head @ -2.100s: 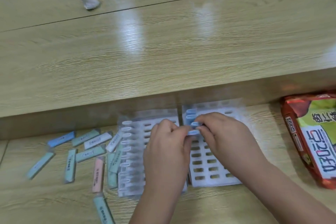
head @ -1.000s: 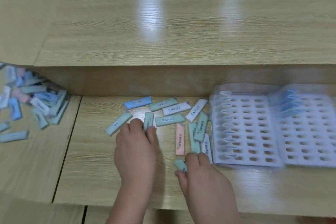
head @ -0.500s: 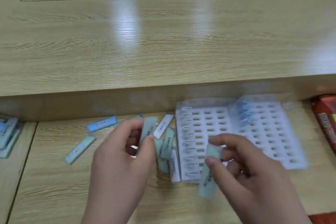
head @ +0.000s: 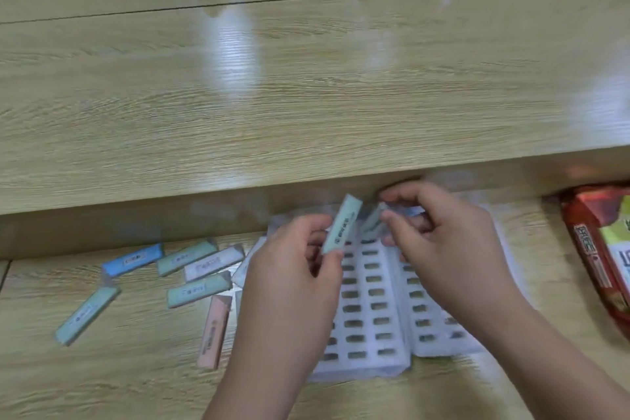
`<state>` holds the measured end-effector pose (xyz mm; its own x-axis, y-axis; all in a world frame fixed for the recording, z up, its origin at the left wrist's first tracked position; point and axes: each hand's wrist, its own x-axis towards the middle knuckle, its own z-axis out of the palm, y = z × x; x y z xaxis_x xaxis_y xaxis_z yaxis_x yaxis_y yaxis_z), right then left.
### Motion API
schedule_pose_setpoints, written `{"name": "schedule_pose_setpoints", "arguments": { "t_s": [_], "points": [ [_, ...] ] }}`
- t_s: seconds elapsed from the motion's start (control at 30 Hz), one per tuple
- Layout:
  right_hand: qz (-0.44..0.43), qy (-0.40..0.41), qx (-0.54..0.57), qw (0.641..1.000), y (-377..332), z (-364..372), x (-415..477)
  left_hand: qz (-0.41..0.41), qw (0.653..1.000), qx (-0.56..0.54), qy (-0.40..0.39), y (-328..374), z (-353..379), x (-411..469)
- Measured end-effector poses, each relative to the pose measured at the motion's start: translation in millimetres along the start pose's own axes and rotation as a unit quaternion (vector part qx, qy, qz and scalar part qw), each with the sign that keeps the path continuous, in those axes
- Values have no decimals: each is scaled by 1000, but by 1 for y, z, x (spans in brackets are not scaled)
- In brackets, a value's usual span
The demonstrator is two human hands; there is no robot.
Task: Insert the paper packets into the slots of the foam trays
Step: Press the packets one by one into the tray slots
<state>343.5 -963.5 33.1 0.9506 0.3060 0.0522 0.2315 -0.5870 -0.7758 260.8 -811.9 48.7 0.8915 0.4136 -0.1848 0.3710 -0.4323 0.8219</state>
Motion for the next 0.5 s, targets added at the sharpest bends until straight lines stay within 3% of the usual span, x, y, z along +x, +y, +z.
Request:
{"name": "schedule_pose_setpoints", "arguments": {
  "t_s": [0.2,0.3,0.5],
  "points": [
    [-83,39,-100,991,6,1,1,91,976,187,64,12,3,-4],
    [-115,66,-101,986,10,0,-1,100,967,229,55,12,6,-4],
    [-86,44,-89,991,12,-2,2,106,965,236,50,11,16,-1]
  ]
}}
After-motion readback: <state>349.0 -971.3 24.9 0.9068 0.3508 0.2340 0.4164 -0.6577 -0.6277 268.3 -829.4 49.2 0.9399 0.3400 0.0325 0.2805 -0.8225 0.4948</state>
